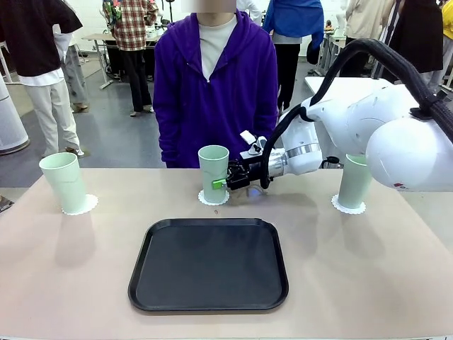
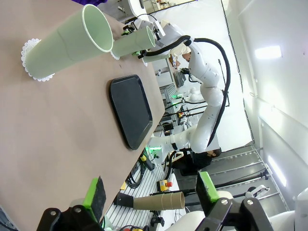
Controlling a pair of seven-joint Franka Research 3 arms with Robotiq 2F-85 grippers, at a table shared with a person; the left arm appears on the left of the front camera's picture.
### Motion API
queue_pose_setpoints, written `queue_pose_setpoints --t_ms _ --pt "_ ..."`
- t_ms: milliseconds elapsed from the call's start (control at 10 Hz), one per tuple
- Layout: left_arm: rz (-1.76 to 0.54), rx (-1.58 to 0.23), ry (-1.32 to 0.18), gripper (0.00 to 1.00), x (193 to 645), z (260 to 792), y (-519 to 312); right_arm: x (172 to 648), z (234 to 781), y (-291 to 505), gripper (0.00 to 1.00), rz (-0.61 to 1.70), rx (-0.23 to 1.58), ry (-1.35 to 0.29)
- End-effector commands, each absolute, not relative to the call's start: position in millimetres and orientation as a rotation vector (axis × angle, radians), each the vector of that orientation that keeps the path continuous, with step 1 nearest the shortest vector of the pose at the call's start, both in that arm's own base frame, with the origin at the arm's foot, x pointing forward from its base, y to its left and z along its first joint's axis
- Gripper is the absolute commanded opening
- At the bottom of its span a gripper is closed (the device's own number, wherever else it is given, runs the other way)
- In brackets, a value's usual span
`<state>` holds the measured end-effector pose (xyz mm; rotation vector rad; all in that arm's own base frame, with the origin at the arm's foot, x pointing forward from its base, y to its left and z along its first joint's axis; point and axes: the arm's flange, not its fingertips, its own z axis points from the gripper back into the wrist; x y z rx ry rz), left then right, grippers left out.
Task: Place coasters on the table and set cups on them.
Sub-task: Take one Reusable plastic cup from the Flat Tray and place it on a coaster set by the human.
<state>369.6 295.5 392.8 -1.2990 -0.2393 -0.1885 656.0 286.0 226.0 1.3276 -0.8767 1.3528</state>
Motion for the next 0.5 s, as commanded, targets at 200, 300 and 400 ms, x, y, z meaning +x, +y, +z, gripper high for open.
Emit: queue_pose_setpoints --t_ms 200,300,400 --pt "-0.184 -1.288 -0.237 1.0 368.9 395.2 295.5 671.5 231.0 281.6 1.0 1.381 1.306 -0.823" --pt "-0.184 -1.288 -0.237 1.0 368.9 395.2 295.5 671.6 231.5 281.2 1.0 1.387 1.3 -0.814" --pt "-0.184 -1.288 -0.237 1.0 368.9 395.2 295.5 671.9 232.5 280.6 1.0 1.39 1.291 -0.805"
